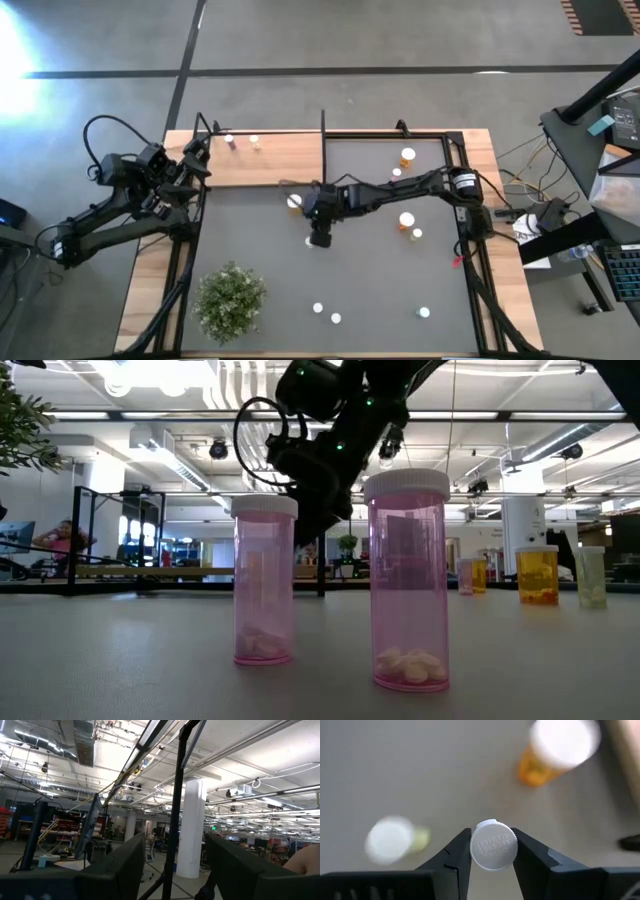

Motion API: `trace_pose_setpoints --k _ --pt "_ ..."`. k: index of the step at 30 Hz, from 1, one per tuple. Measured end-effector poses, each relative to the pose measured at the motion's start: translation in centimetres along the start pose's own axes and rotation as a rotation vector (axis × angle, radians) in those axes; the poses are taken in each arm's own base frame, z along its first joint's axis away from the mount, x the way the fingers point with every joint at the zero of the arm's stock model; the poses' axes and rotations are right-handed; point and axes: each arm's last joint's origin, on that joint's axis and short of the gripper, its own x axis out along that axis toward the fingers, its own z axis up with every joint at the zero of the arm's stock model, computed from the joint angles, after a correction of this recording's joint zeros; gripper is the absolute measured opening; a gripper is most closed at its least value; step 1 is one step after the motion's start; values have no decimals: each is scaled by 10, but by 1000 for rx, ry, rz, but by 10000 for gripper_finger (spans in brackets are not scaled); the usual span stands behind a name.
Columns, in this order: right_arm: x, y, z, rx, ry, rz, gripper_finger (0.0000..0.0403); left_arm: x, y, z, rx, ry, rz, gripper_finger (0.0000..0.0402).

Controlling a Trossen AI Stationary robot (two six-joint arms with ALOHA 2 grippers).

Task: Pick and place medicine bottles onto shelf by color
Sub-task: Move the top blue pill bottle to the middle of the table

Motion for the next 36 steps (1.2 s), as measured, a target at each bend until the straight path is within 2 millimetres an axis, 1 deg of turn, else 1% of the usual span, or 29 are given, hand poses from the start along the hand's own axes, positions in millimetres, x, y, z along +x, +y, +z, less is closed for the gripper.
trace_pose_setpoints --k 4,8,16,19,25,30,36 --pt "1 -19 8 103 -61 -13 117 0 0 -1 -1 2 1 193" --pt "7 -31 5 215 -31 -10 117 0 0 -1 0 1 1 193" --pt "8 -33 5 230 -29 -13 118 0 0 -1 3 2 1 193" --pt "8 -35 5 222 -29 -17 117 0 0 -1 9 2 1 193" --pt "11 -35 3 132 -21 -24 118 0 1 -1 9 2 2 193" --pt "11 -36 3 107 -21 -27 116 0 0 -1 9 2 1 193" --pt "11 -37 3 -1 -17 -29 118 0 1 -1 8 2 2 193"
